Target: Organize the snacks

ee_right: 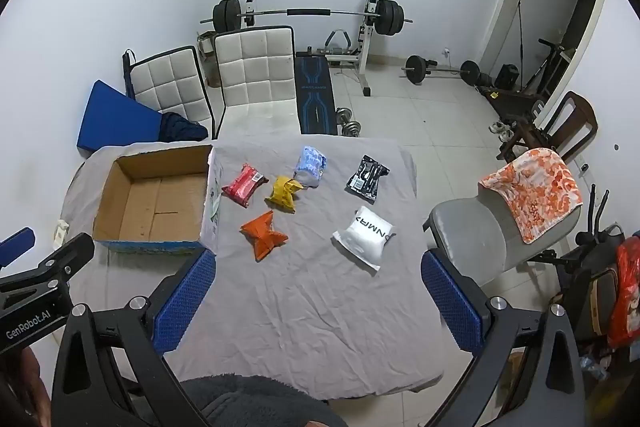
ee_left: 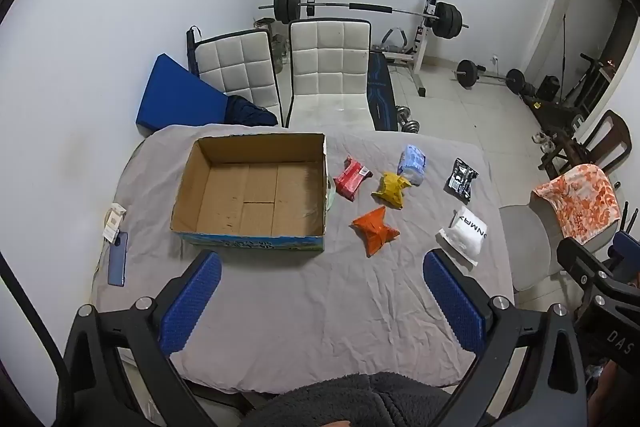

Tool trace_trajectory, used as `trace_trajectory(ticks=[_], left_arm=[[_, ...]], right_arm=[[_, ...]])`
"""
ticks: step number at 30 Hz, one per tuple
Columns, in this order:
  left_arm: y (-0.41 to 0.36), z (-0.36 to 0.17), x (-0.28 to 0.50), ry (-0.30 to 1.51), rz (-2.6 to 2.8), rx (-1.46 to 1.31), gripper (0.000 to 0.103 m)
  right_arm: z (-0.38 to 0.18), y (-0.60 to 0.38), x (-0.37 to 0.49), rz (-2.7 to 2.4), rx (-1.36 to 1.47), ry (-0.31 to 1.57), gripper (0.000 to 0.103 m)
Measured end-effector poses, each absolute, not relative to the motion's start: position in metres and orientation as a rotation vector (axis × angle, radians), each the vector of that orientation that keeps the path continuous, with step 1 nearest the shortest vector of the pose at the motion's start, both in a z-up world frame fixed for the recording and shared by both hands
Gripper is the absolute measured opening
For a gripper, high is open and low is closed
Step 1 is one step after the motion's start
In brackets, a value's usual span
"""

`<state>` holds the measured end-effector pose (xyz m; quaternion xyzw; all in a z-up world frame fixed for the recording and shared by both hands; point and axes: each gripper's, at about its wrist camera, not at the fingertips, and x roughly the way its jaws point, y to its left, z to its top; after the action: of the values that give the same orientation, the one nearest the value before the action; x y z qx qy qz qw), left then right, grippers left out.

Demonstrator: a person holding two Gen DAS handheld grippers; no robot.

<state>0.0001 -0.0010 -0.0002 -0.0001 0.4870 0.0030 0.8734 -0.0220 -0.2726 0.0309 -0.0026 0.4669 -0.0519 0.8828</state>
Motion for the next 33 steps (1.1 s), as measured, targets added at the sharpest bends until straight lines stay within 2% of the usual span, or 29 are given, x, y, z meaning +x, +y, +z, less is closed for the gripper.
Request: trace_trajectory(ticks=[33], left_arm=[[0.006, 0.012, 0.001, 0.988, 0.003, -0.023, 0.103]], right_arm=[[0.045, -0.267, -0.028, -0.113, -0.001, 0.940, 0.103]])
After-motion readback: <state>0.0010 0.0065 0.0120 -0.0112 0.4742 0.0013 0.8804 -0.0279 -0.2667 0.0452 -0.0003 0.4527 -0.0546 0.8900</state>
